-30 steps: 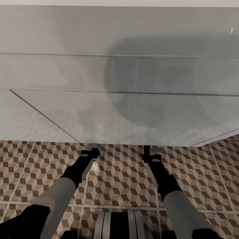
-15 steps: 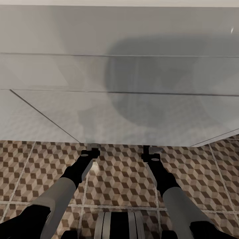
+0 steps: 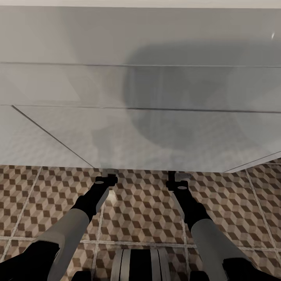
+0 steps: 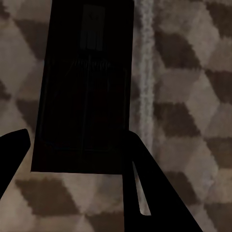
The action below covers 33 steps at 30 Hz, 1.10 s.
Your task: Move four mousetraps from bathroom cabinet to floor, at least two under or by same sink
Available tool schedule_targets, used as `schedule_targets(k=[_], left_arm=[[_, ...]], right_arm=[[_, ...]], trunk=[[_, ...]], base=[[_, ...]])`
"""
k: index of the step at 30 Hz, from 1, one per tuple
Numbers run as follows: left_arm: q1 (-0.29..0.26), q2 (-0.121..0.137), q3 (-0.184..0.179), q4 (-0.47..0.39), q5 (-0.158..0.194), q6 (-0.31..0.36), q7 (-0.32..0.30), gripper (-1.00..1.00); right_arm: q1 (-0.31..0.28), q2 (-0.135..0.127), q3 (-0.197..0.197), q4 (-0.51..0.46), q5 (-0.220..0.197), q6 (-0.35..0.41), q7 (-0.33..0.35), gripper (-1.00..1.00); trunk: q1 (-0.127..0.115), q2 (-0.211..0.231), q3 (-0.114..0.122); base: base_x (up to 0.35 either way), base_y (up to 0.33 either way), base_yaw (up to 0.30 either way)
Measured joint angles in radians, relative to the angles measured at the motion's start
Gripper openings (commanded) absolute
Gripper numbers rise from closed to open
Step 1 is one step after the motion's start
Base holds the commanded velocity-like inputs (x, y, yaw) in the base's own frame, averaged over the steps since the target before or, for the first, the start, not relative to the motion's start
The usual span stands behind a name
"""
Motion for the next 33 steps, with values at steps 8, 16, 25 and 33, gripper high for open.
schedule_targets(k=[8,16,25,33], left_arm=[[0.000,0.000,0.001,-0.003,-0.001,-0.001,0.000,-1.00],[0.000,0.000,0.000,-0.005,-0.001,-0.001,0.000,-1.00],[0.000,0.001,0.000,-0.005,-0.002,-0.001,0.000,-1.00],[0.000,0.000,-0.001,-0.004,-0.002,-0.001,0.000,-1.00]], right_arm=[[0.000,-0.001,-0.002,0.003,0.000,-0.007,0.000,-1.00],[-0.021,0.000,-0.003,0.044,-0.001,-0.029,0.000,-1.00],[-0.059,0.001,-0.004,0.131,0.000,-0.087,-0.001,-1.00],[-0.061,0.001,-0.004,0.141,-0.001,-0.093,-0.001,-1.00]], trunk=[[0.000,0.000,0.000],[0.000,0.000,0.000],[0.000,0.000,0.000],[0.000,0.000,0.000]], base=[[0.000,0.000,0.000],[0.000,0.000,0.000],[0.000,0.000,0.000],[0.001,0.000,0.000]])
